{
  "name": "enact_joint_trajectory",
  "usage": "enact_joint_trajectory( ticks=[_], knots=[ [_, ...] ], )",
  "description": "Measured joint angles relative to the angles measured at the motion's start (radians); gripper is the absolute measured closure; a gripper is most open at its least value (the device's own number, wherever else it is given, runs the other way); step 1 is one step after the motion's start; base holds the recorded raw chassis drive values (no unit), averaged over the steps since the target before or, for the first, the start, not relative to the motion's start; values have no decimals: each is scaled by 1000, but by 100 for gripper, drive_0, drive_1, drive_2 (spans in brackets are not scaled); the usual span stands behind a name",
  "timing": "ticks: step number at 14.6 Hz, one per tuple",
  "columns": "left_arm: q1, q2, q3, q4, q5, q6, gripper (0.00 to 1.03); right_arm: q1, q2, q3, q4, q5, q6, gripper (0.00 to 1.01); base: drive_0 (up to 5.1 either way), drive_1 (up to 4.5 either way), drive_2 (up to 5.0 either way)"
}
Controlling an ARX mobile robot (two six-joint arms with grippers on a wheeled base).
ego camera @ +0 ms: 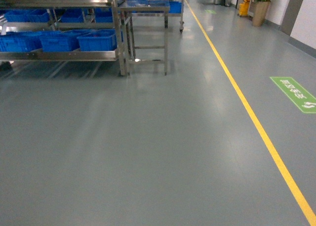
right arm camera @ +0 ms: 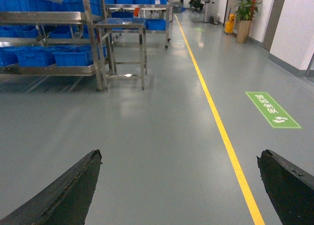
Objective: Pick blue part to blue bin on bottom shelf
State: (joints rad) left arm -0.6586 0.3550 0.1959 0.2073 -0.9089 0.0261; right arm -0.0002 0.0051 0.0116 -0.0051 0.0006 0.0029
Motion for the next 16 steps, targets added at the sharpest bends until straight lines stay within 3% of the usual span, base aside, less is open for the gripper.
enact_joint_trajectory(
  ticks=[16],
  knots=[
    [0,1,-1,-6,1,0,60,0,0,0,0,0,0,3,-1,420,-422]
  ],
)
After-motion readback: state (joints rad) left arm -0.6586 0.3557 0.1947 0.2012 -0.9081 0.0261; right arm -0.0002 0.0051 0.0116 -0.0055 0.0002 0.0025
